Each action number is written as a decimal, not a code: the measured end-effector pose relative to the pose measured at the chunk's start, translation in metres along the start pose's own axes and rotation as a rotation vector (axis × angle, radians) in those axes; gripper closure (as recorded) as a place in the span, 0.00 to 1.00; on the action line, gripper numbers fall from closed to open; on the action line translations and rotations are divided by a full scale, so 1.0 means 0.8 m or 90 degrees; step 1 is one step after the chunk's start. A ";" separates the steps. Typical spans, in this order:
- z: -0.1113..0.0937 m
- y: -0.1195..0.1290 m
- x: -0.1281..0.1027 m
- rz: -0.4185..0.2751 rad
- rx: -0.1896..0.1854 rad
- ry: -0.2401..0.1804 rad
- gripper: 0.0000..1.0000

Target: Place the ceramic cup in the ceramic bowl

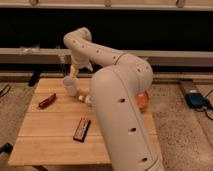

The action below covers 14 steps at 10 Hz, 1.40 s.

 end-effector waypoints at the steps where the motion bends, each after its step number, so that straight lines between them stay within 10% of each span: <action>1: 0.010 0.000 -0.005 0.001 0.002 0.006 0.20; 7: 0.062 0.010 -0.017 0.004 -0.022 0.039 0.22; 14: 0.076 0.028 -0.016 -0.015 -0.055 0.070 0.91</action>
